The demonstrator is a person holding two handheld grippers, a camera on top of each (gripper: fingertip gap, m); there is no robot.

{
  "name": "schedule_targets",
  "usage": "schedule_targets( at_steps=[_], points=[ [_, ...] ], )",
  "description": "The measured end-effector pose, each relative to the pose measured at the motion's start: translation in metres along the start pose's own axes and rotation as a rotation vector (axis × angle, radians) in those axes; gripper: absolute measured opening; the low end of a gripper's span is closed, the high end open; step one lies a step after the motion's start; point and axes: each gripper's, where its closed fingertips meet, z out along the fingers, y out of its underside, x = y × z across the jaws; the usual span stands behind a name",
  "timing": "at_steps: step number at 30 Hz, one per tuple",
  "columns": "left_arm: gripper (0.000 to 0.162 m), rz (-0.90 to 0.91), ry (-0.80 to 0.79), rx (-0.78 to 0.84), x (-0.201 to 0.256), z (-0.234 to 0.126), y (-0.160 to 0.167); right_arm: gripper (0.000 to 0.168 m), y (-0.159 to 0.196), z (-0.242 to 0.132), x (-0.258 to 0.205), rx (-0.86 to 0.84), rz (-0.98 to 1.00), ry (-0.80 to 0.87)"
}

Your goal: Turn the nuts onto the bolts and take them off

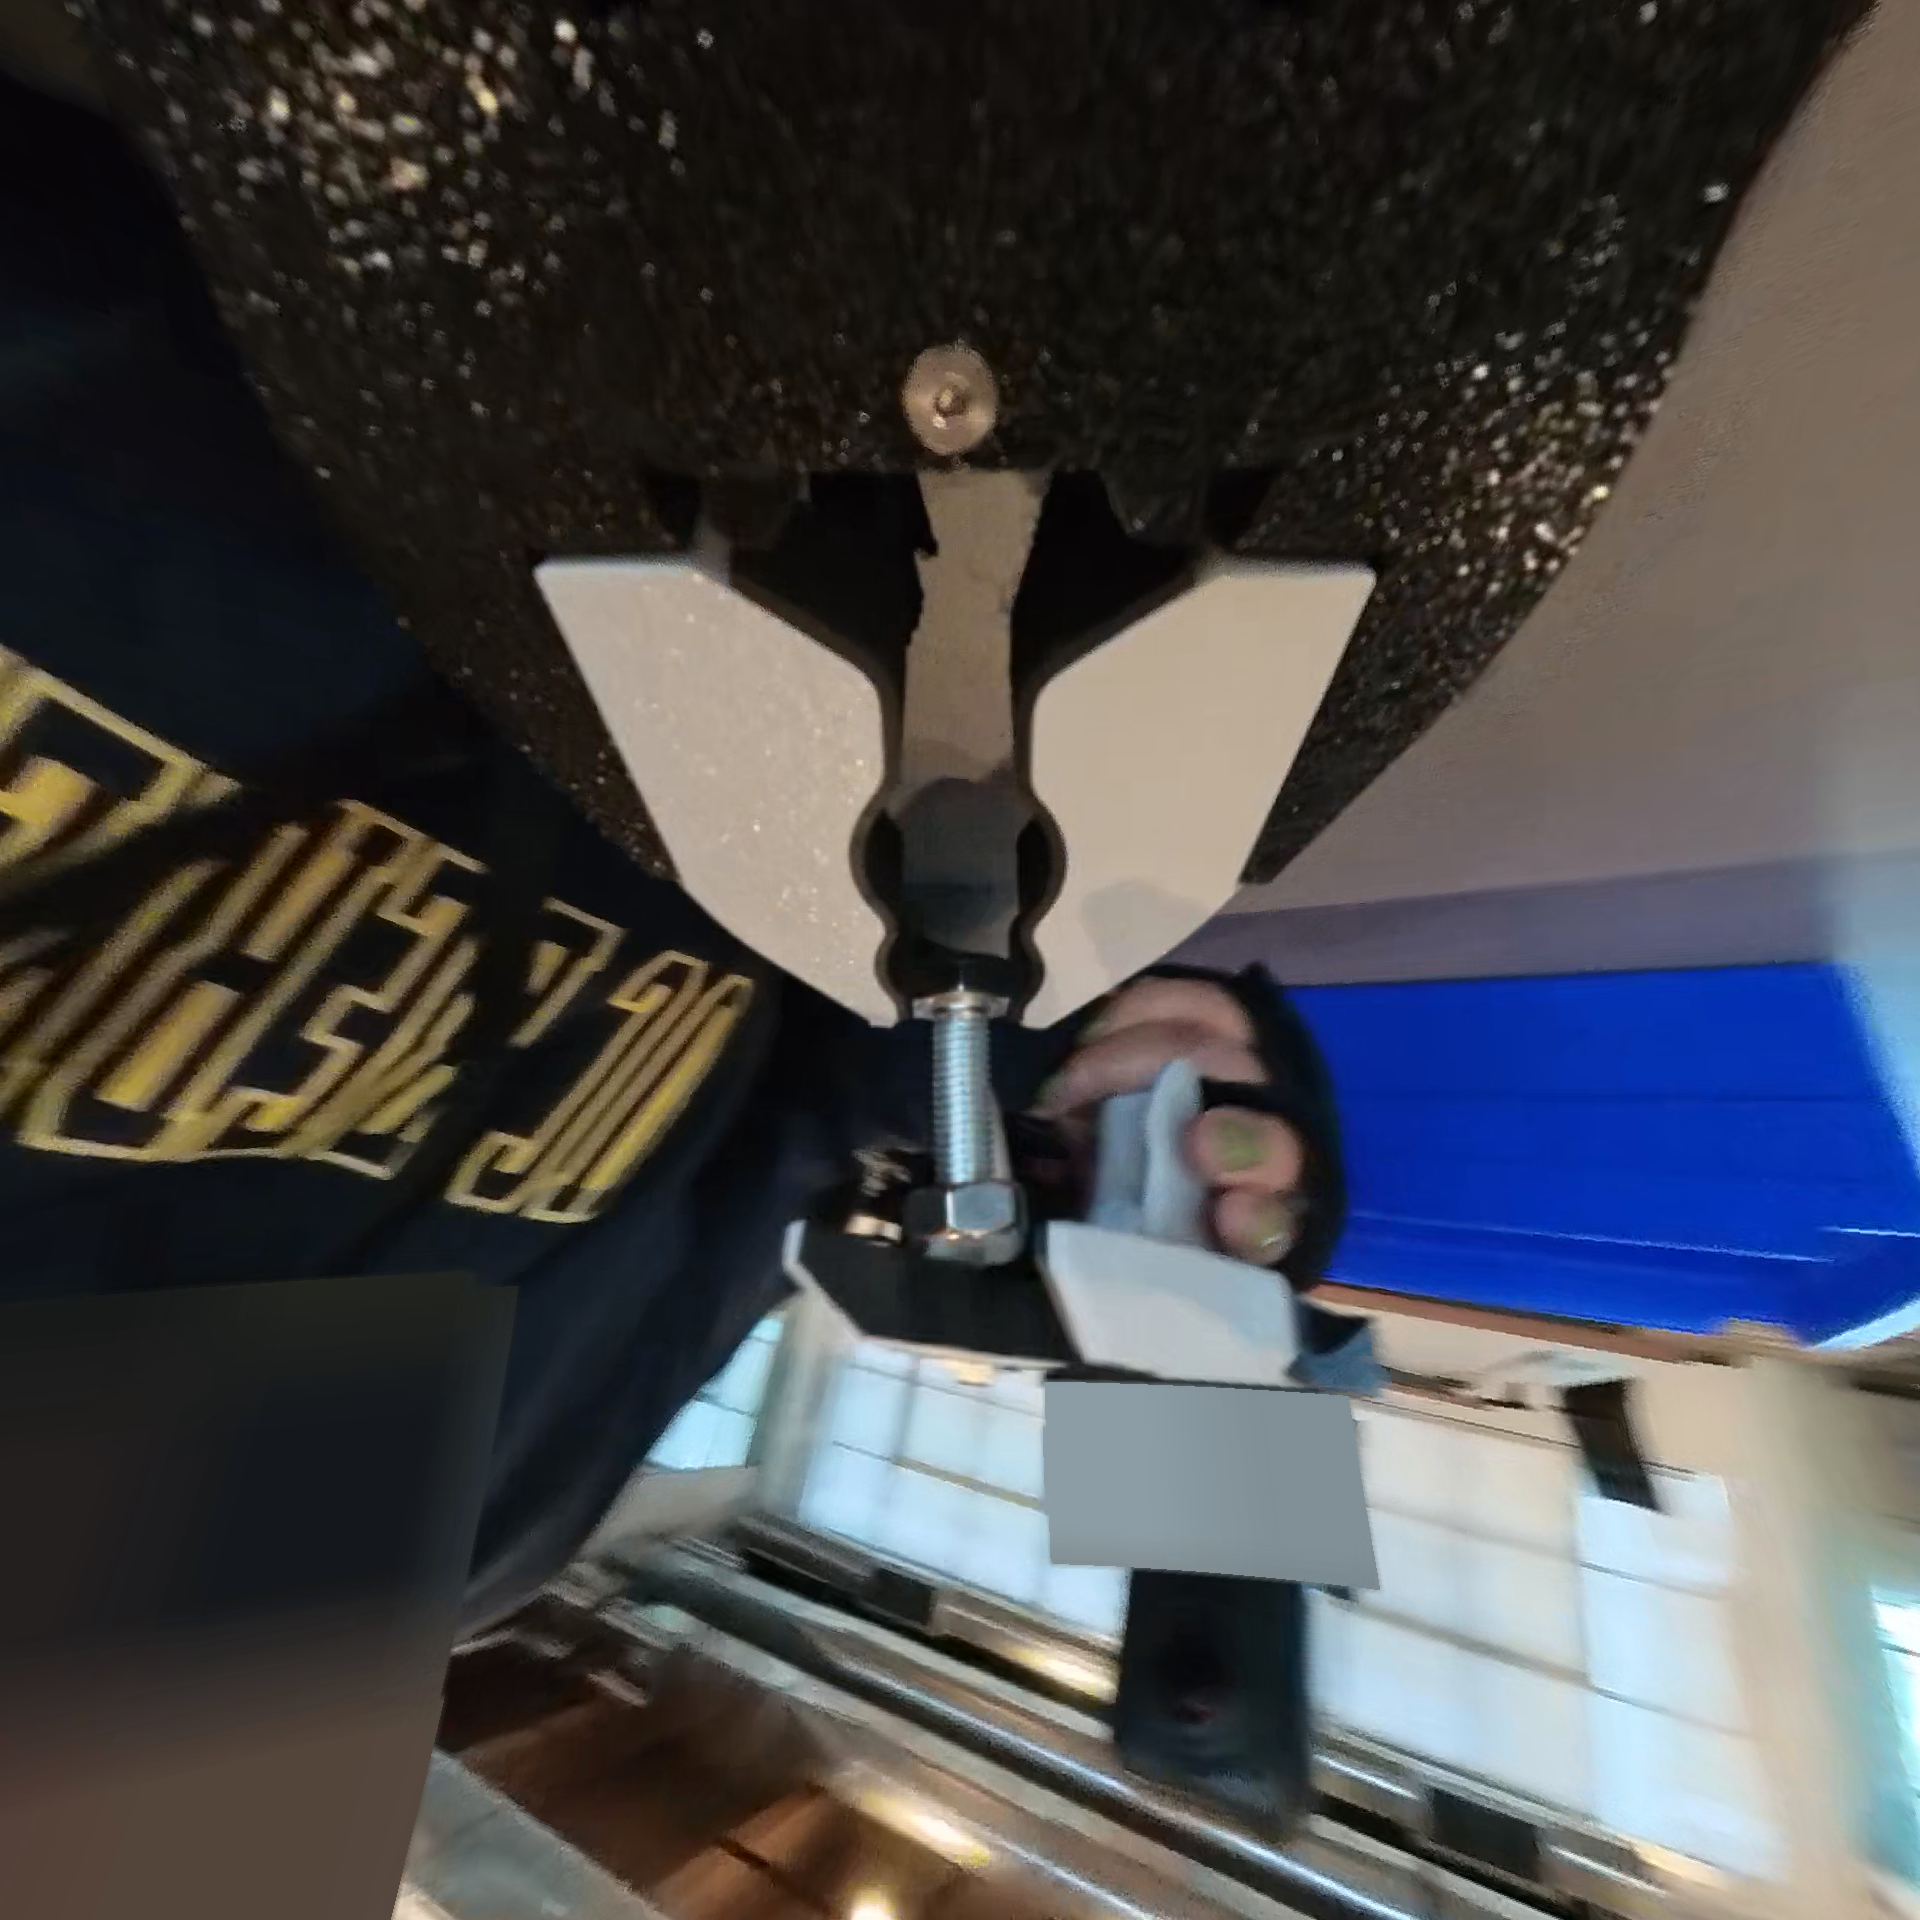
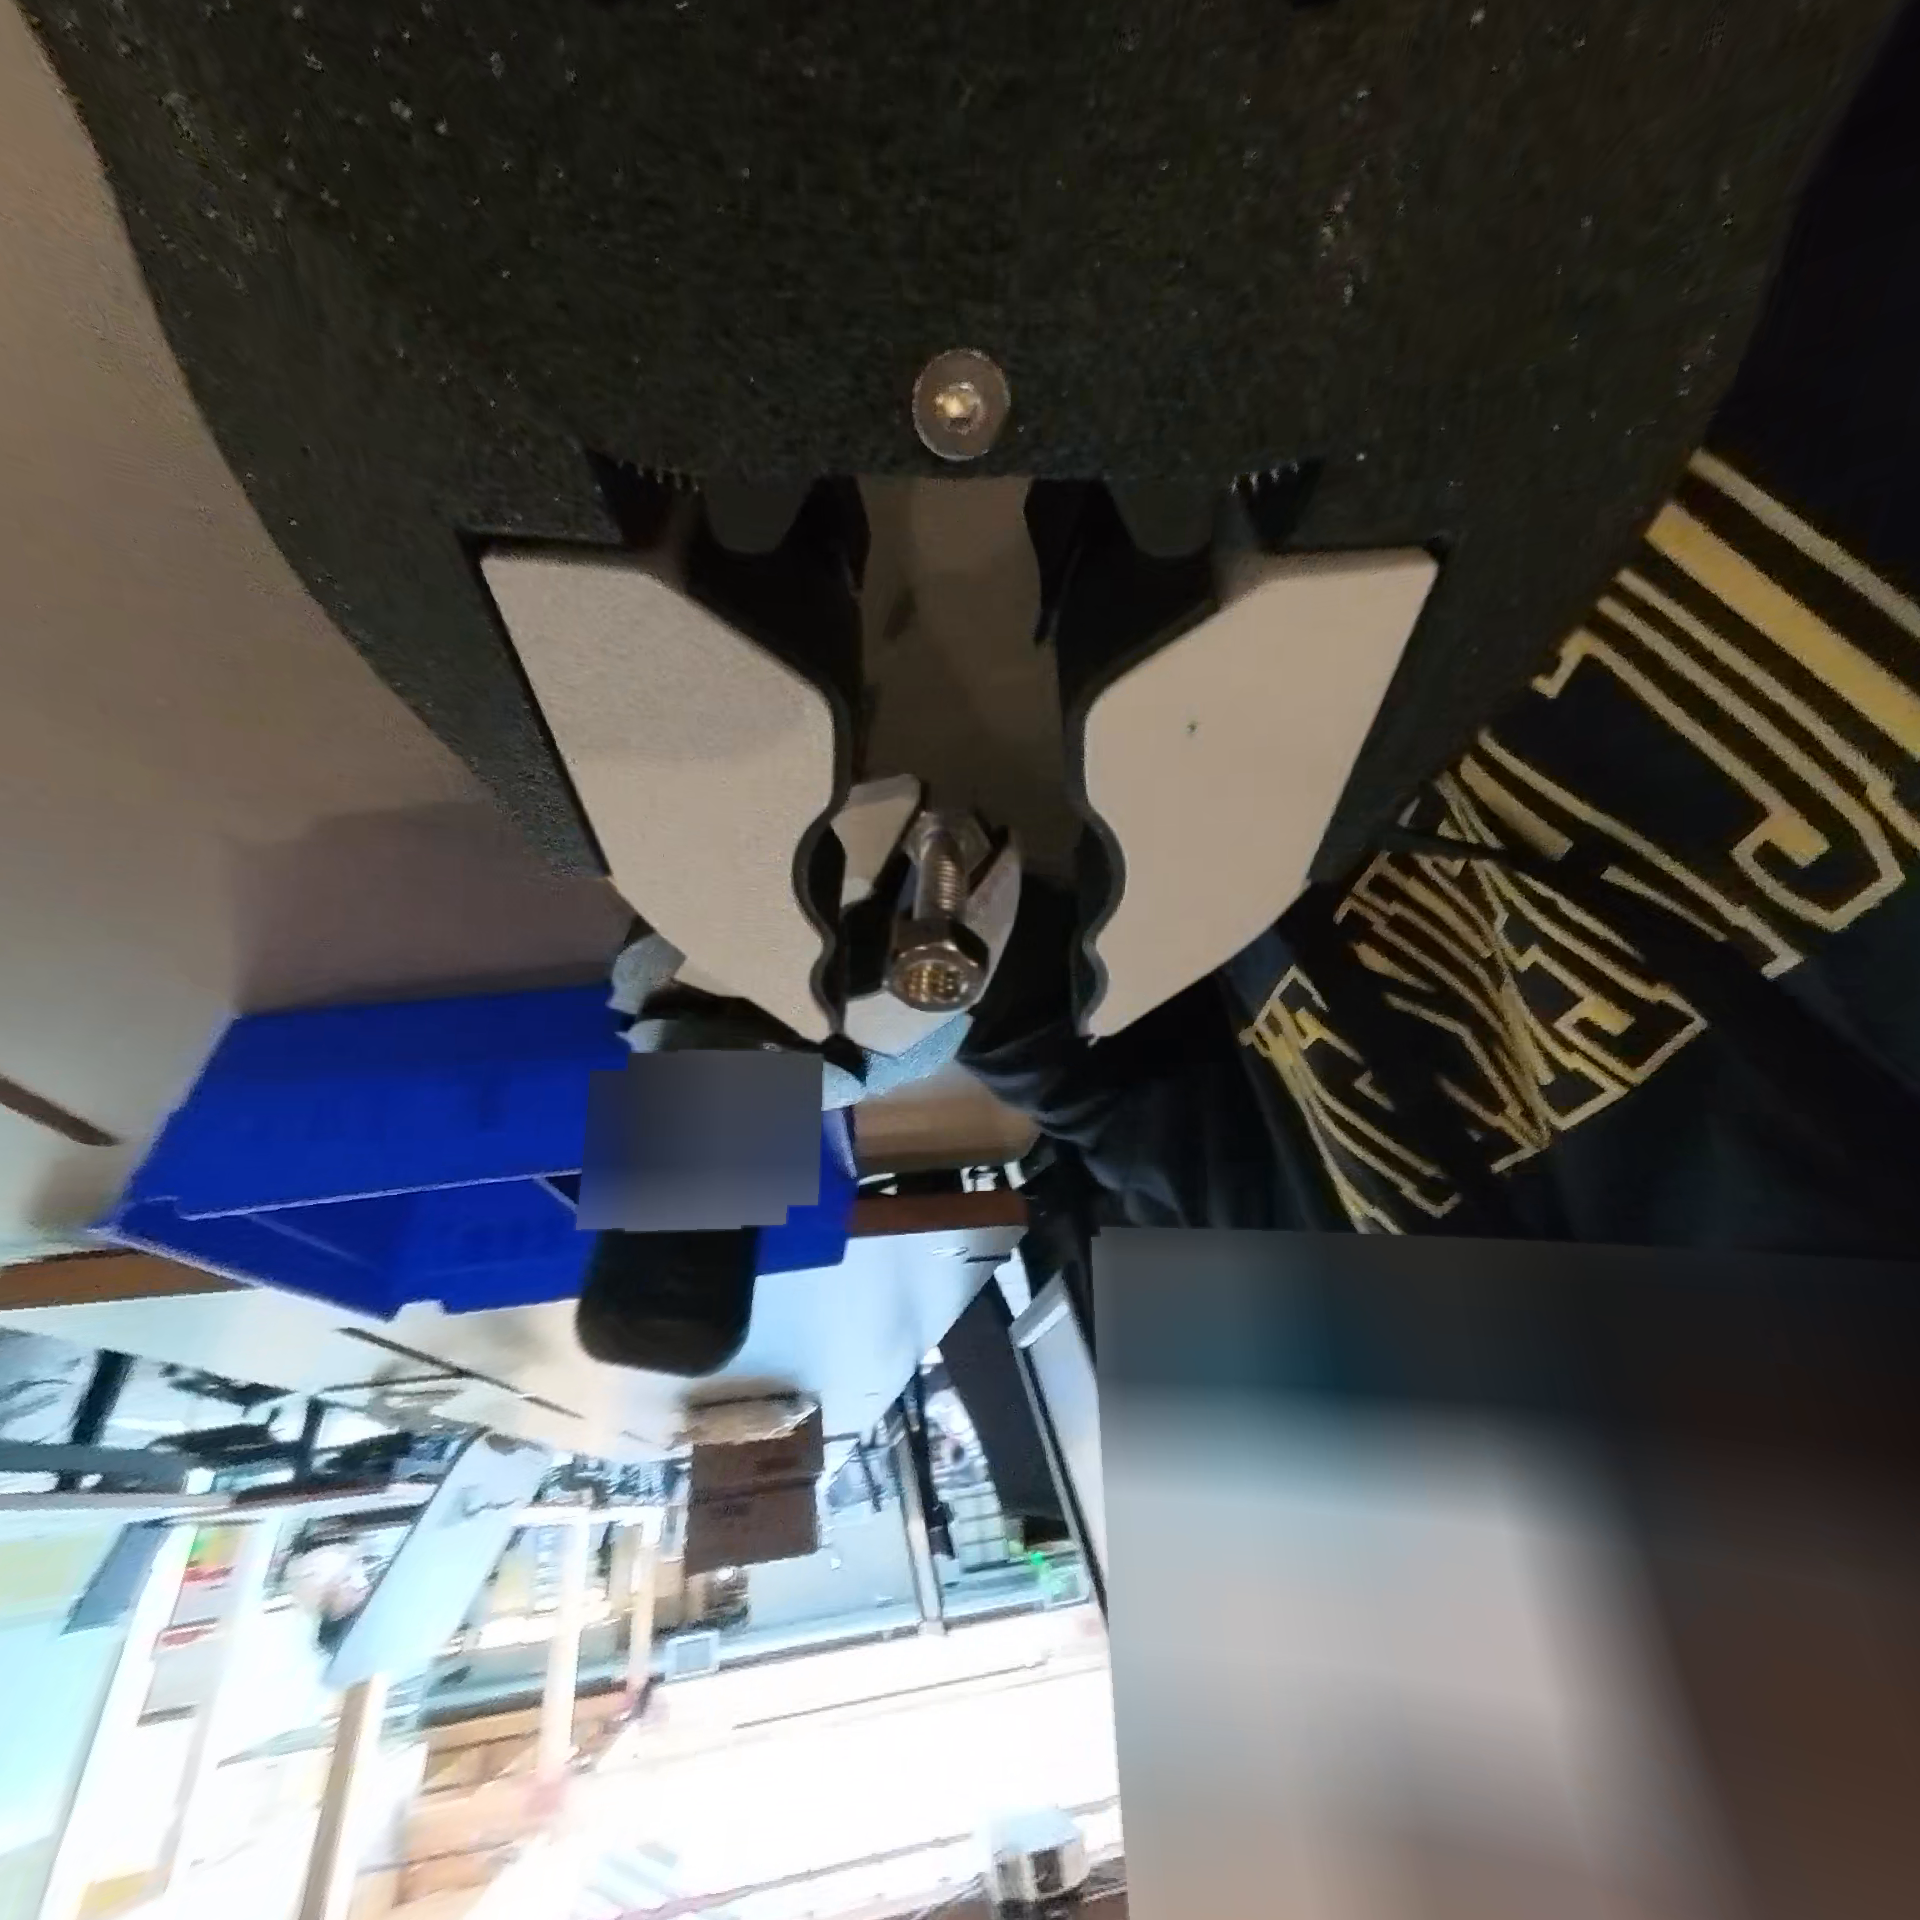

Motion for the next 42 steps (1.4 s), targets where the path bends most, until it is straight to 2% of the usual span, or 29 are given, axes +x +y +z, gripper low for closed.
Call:
schedule_targets(
  at_steps=[5, 8, 10, 13, 16, 17, 18, 21, 23, 25, 28, 32, 37, 40, 42],
  points=[
    [0.017, -0.028, 0.106, -0.035, 0.014, 0.005, 0.006, 0.032, 0.004, 0.007, -0.011, -0.005, 0.016, -0.121],
    [0.017, -0.027, 0.107, -0.047, 0.014, 0.006, 0.009, 0.02, 0.008, 0.01, -0.016, -0.027, 0.025, -0.16],
    [0.017, -0.01, 0.08, -0.041, 0.011, 0.005, 0.008, 0.018, 0.008, 0.01, -0.014, -0.024, 0.039, -0.14],
    [0.017, 0.018, -0.001, -0.032, 0.001, 0.002, 0.006, 0.017, 0.007, 0.008, -0.003, -0.012, 0.039, -0.043],
    [0.017, 0.048, -0.129, -0.02, -0.015, -0.003, 0.003, 0.017, 0.006, 0.006, 0.015, 0.001, 0.031, 0.131],
    [0.017, 0.06, -0.195, -0.017, -0.022, -0.005, 0.002, 0.015, 0.005, 0.005, 0.024, 0.008, 0.027, 0.215],
    [0.017, 0.067, -0.27, -0.017, -0.031, -0.009, 0.0, 0.0, 0.003, 0.004, 0.029, 0.018, 0.015, 0.289],
    [0.017, 0.116, -0.446, -0.044, -0.046, -0.015, -0.001, 0.0, 0.002, -0.001, 0.05, 0.043, 0.024, 0.559],
    [0.017, 0.155, -0.491, -0.066, -0.048, -0.016, -0.001, 0.0, 0.002, 0.001, 0.05, 0.051, -0.01, 0.622],
    [0.017, 0.167, -0.509, -0.082, -0.05, -0.017, 0.001, 0.011, -0.002, 0.0, 0.049, 0.057, -0.083, 0.649],
    [0.017, 0.168, -0.501, -0.062, -0.05, -0.019, -0.001, 0.021, -0.013, -0.009, 0.045, 0.118, -0.151, 0.643],
    [0.017, 0.197, -0.512, -0.058, -0.051, -0.021, -0.003, 0.032, -0.004, -0.017, 0.045, 0.126, -0.106, 0.603],
    [0.017, 0.177, -0.502, -0.066, -0.052, -0.021, 0.001, 0.035, 0.01, -0.013, 0.037, 0.136, -0.041, 0.499],
    [0.017, 0.162, -0.513, -0.055, -0.055, -0.025, 0.0, 0.034, 0.02, -0.015, 0.034, 0.06, -0.078, 0.494],
    [0.017, 0.139, -0.479, -0.058, -0.054, -0.023, 0.001, 0.037, 0.018, -0.02, 0.035, 0.076, -0.096, 0.512]
  ],
)
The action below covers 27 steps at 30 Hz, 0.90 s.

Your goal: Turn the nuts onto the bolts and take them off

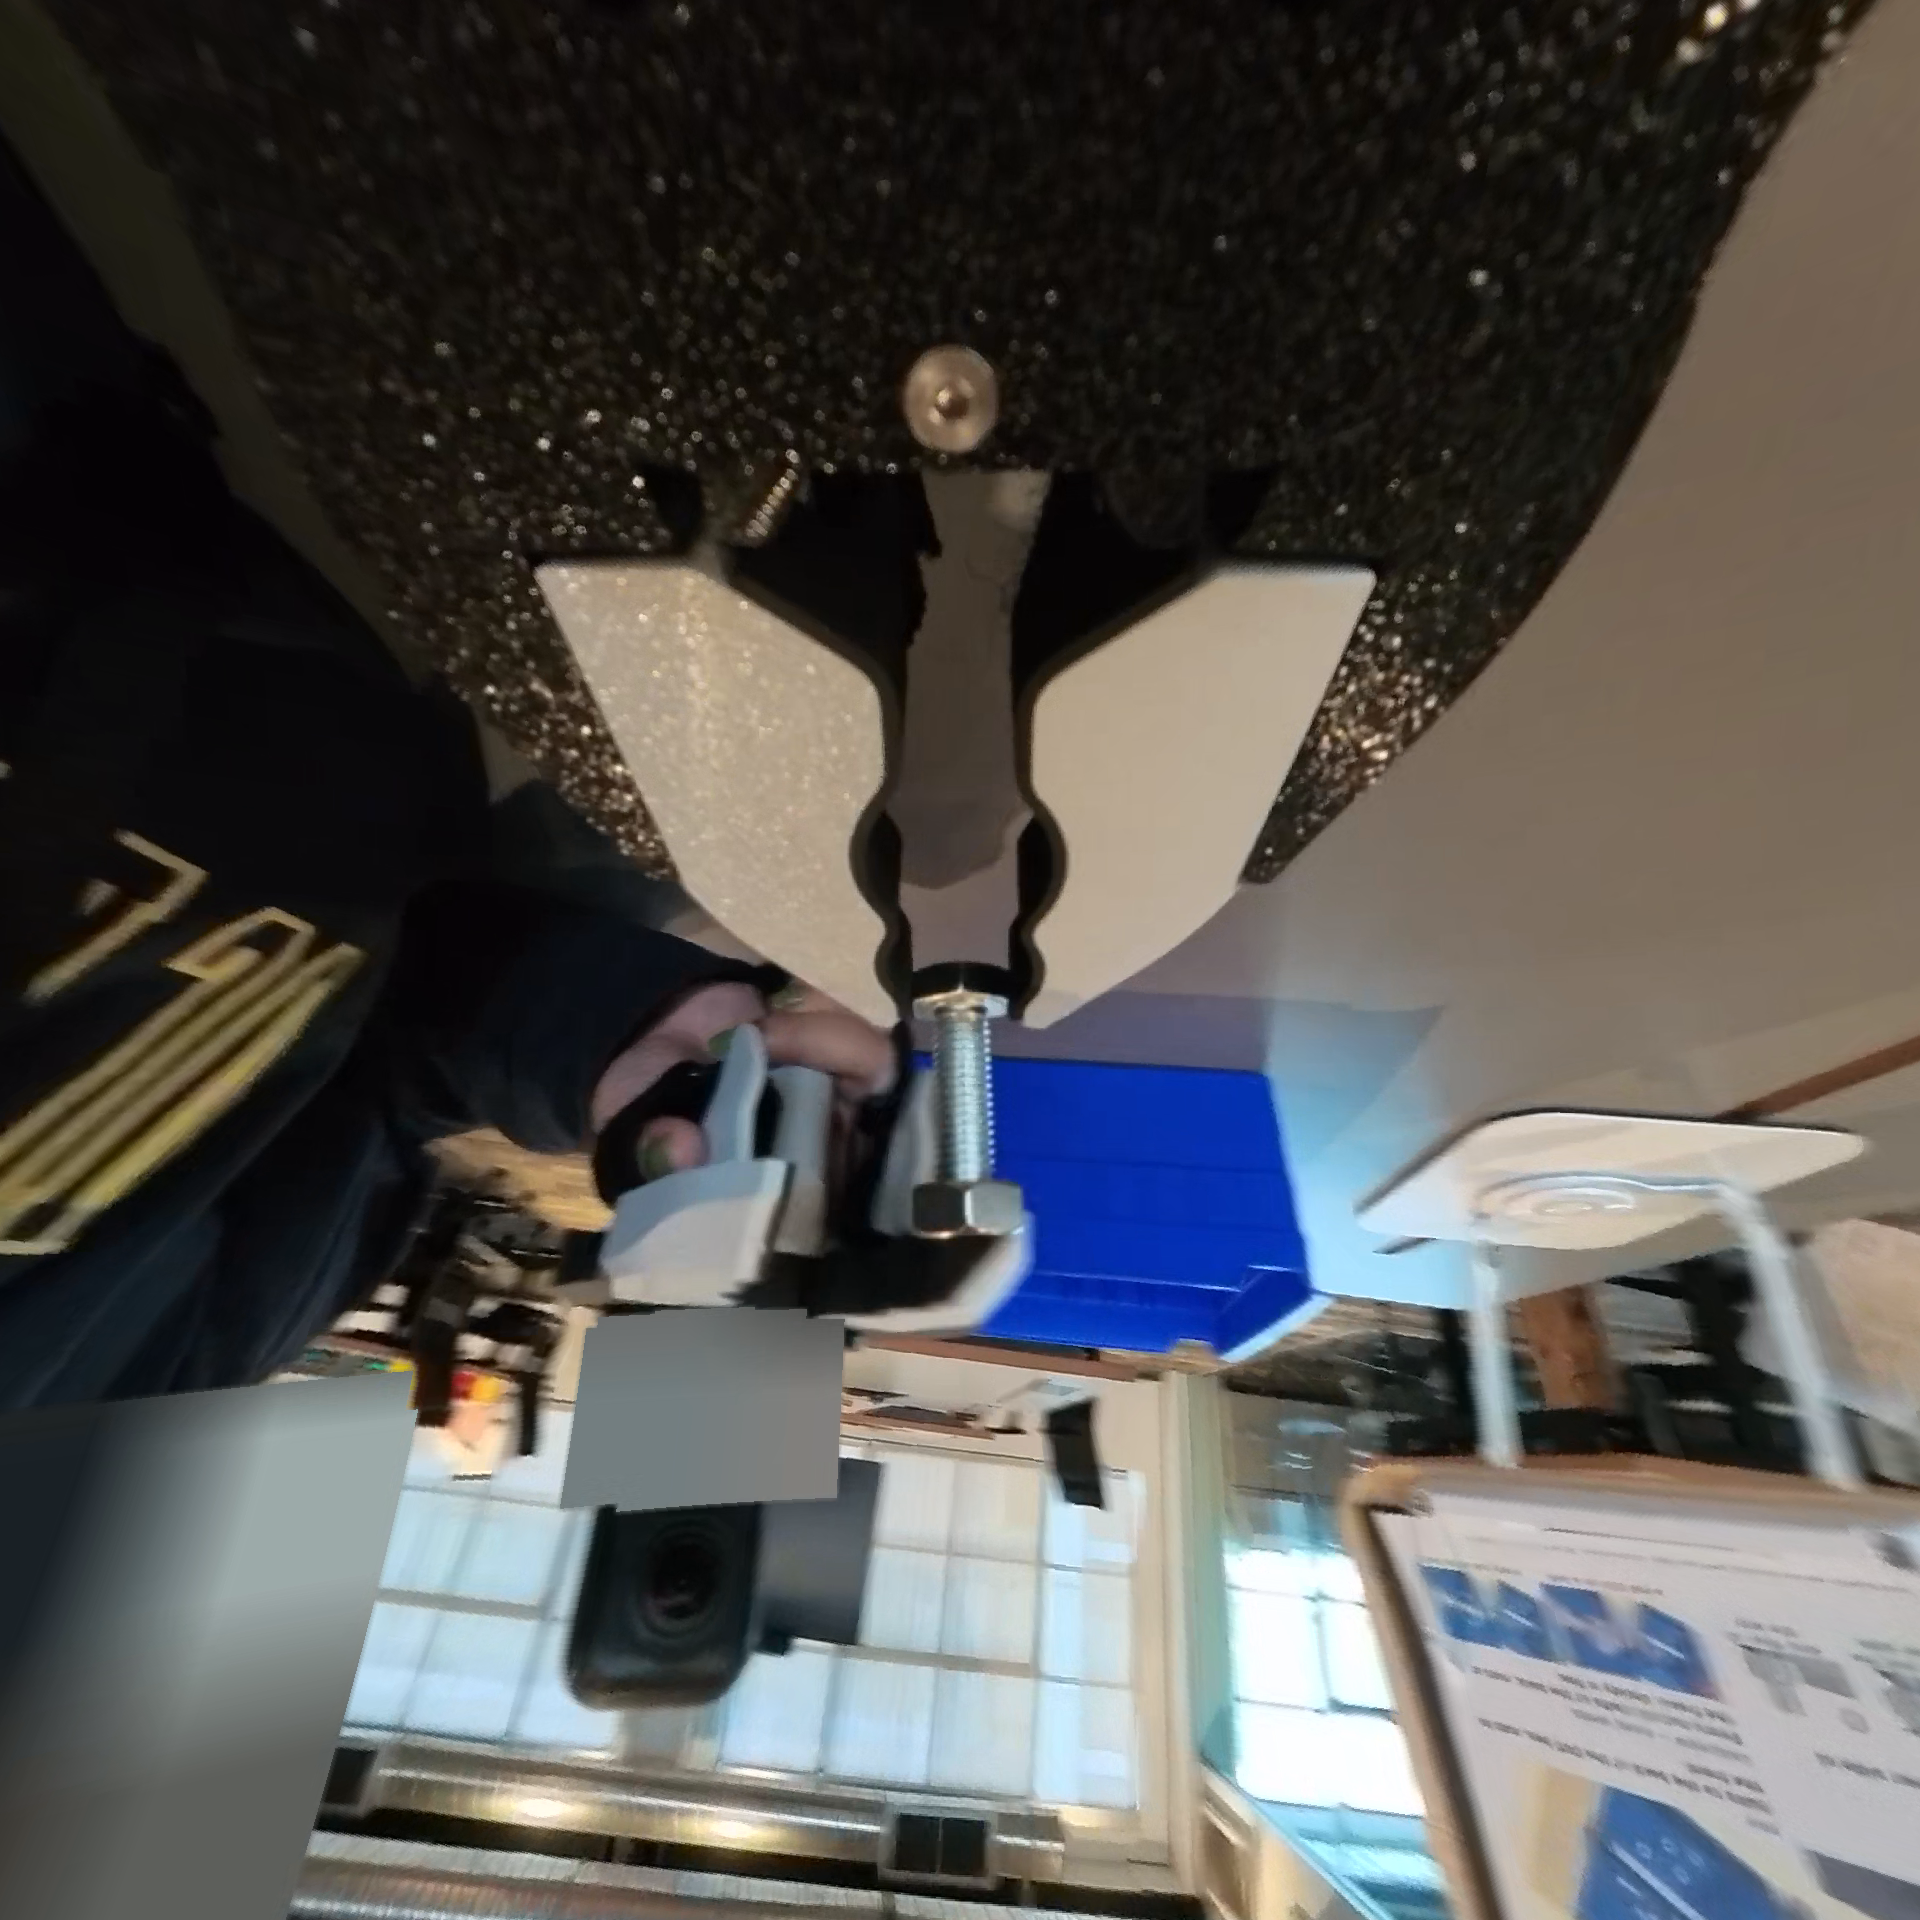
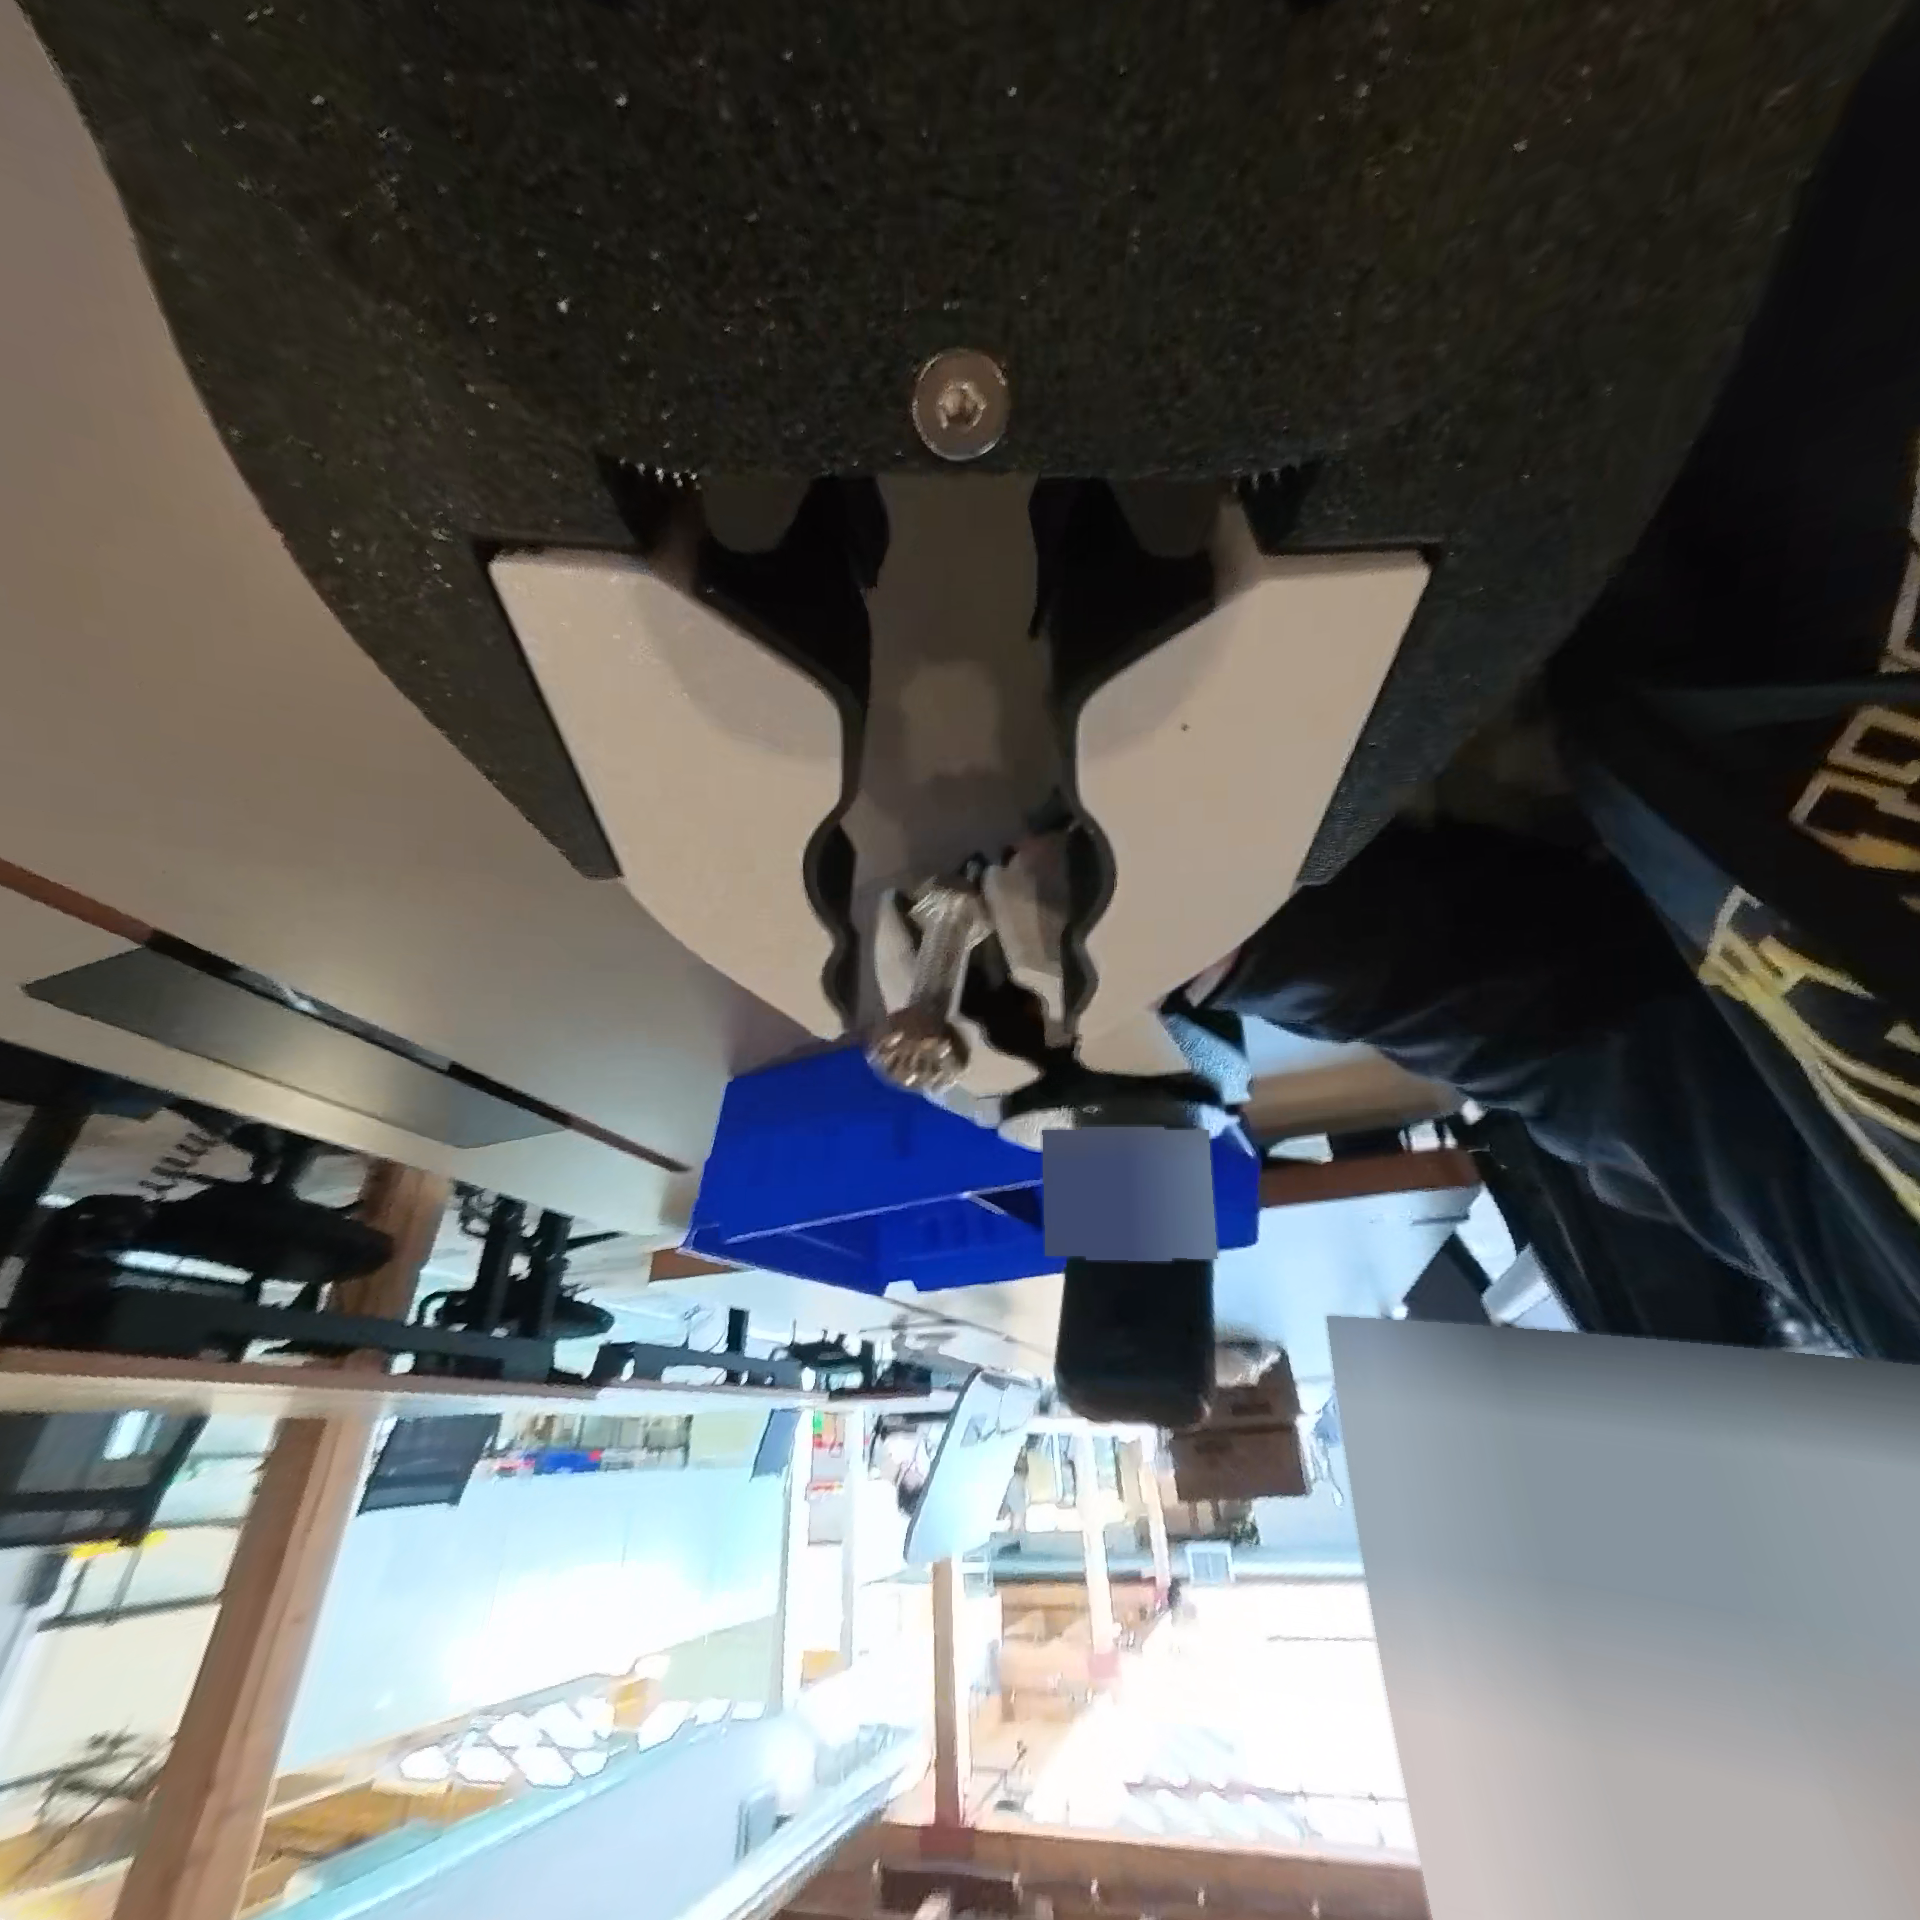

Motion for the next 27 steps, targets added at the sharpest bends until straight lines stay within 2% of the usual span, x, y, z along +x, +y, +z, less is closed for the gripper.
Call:
schedule_targets(
  at_steps=[3, 6, 12, 15, 18, 21, 24, 27],
  points=[
    [0.017, -0.009, 0.078, -0.053, 0.012, 0.008, 0.009, 0.054, -0.001, 0.009, -0.013, 0.007, 0.026, -0.08],
    [0.017, 0.002, 0.118, -0.073, 0.019, 0.011, 0.013, 0.062, 0.01, 0.022, -0.029, -0.064, 0.026, -0.173],
    [0.017, -0.061, 0.069, -0.003, 0.002, 0.0, 0.002, 0.054, 0.006, -0.001, -0.009, -0.024, 0.058, -0.146],
    [0.017, -0.073, 0.122, -0.018, 0.01, 0.004, 0.005, 0.062, 0.001, 0.004, -0.007, 0.021, 0.069, -0.127],
    [0.017, -0.05, 0.15, -0.055, 0.019, 0.01, 0.011, 0.065, 0.002, 0.017, -0.021, 0.004, 0.066, -0.192],
    [0.017, -0.061, 0.13, -0.026, 0.013, 0.005, 0.007, 0.062, 0.008, 0.01, -0.019, -0.035, 0.014, -0.189],
    [0.017, -0.097, 0.107, 0.013, 0.004, -0.001, 0.001, 0.049, 0.006, -0.009, -0.011, -0.01, 0.025, -0.199],
    [0.017, -0.088, 0.135, -0.008, 0.008, 0.001, 0.005, 0.063, 0.002, -0.005, -0.002, 0.034, 0.037, -0.142]
  ],
)
